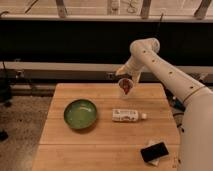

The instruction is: Place the pepper in the ceramic cup

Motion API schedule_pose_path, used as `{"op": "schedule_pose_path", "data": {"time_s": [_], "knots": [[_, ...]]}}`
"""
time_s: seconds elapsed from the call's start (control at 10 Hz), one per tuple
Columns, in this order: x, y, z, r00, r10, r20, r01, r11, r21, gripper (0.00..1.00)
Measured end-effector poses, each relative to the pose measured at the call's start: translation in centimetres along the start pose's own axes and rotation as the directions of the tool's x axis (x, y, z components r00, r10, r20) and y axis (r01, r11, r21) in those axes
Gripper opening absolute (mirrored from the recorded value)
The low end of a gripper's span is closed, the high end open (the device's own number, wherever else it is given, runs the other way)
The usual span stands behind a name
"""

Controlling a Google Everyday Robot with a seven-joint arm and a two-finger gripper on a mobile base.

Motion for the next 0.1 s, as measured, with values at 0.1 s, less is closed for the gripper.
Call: {"op": "schedule_pose_path", "data": {"time_s": [0.1], "knots": [[-0.11,0.1,0.13,1.0,0.001,0.02,-0.001,1.0,-0.005,0.58]]}}
